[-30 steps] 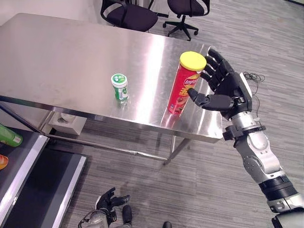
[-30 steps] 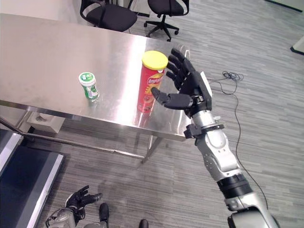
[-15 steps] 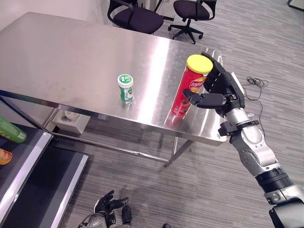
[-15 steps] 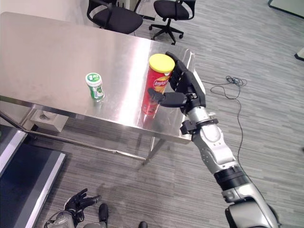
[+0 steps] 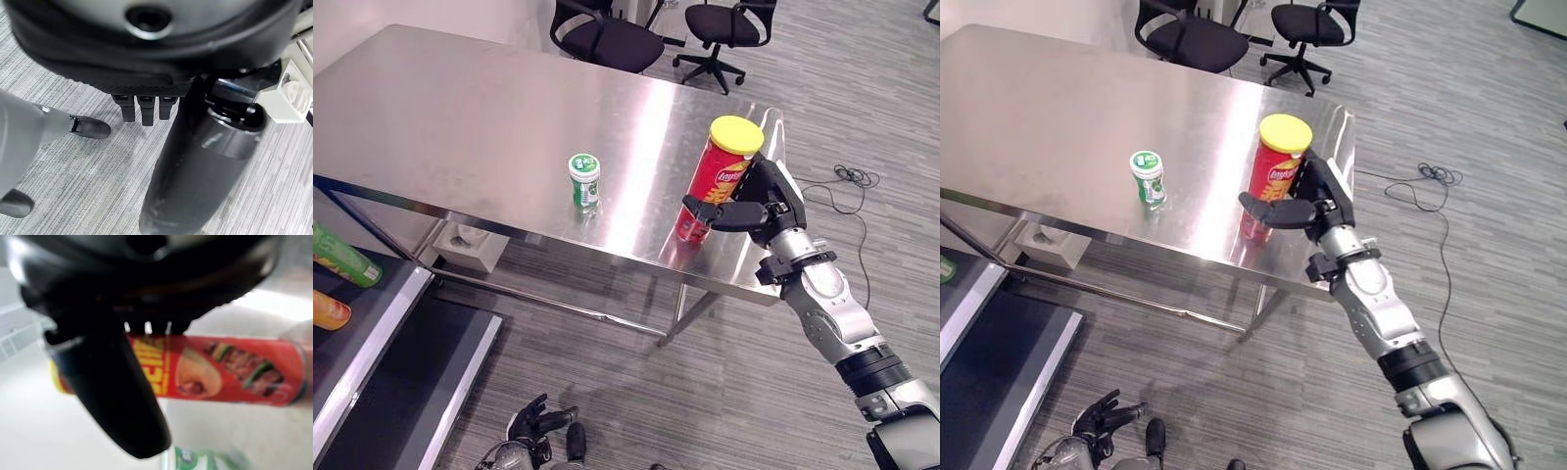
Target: Put the goods on the table back onto the shelves and tidy them up.
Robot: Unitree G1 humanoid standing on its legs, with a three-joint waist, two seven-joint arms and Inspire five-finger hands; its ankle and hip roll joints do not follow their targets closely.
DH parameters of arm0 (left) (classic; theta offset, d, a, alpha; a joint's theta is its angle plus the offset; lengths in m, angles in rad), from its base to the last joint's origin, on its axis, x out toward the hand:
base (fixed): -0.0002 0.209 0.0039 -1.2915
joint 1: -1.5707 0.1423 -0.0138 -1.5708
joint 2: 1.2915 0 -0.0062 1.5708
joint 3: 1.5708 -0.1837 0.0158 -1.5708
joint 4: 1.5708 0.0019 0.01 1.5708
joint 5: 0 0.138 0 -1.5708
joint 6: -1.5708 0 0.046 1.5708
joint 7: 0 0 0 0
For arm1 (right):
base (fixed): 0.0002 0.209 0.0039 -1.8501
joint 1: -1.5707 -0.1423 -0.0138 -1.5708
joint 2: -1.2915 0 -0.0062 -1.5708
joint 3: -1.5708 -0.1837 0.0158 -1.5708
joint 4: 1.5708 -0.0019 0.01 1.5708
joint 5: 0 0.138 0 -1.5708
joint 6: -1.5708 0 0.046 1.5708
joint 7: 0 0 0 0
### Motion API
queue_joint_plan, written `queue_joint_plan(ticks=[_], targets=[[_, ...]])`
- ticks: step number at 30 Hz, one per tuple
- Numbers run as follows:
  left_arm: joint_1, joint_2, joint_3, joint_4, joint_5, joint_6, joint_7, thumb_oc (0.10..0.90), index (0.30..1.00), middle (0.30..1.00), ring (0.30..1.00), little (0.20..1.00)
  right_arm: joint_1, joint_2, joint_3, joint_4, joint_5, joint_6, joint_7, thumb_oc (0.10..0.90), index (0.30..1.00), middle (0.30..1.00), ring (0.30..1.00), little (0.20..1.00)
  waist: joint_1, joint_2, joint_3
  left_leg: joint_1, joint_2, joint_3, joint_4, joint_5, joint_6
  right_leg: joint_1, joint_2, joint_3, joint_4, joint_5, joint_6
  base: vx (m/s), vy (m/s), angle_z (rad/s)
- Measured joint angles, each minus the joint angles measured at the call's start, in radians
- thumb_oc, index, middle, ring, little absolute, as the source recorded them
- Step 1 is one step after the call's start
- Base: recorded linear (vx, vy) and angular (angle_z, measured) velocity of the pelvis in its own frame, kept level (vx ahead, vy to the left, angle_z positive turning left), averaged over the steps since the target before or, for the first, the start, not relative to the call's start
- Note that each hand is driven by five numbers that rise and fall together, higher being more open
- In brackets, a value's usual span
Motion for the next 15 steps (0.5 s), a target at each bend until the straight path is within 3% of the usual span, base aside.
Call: queue_joint_plan(ticks=[13, 14, 15], targets=[[0.001, 0.001, 0.000, 0.001, -0.038, 0.000, 0.000, 0.800, 0.900, 0.900, 0.900, 0.900, -0.062, 0.000, 0.017, 0.090, 0.000, 0.024, -0.020, 0.800, 0.900, 0.900, 0.900, 0.900, 0.023, -0.009, 0.000, -0.004, -0.001, -0.004, 0.000, 0.000, 0.000, -0.001, 0.000, -0.003, 0.000, 0.000, 0.000, 0.00, 0.000, 0.00], [0.001, 0.001, 0.000, 0.001, -0.038, 0.000, 0.000, 0.800, 0.900, 0.900, 0.900, 0.900, -0.063, 0.001, 0.017, 0.090, 0.000, 0.025, -0.020, 0.765, 0.848, 0.848, 0.848, 0.848, 0.024, -0.009, 0.000, -0.004, -0.001, -0.006, 0.000, 0.000, 0.000, -0.001, 0.000, -0.003, 0.000, 0.000, 0.000, 0.03, 0.006, 0.04], [0.003, 0.003, 0.000, 0.002, -0.038, 0.000, 0.000, 0.800, 0.900, 0.900, 0.900, 0.900, -0.066, 0.004, 0.018, 0.096, 0.000, 0.025, -0.020, 0.604, 0.606, 0.606, 0.606, 0.606, 0.025, -0.010, -0.001, -0.005, -0.001, -0.007, 0.000, 0.000, 0.000, -0.001, 0.000, -0.004, 0.000, 0.000, 0.000, 0.00, 0.000, 0.00]])
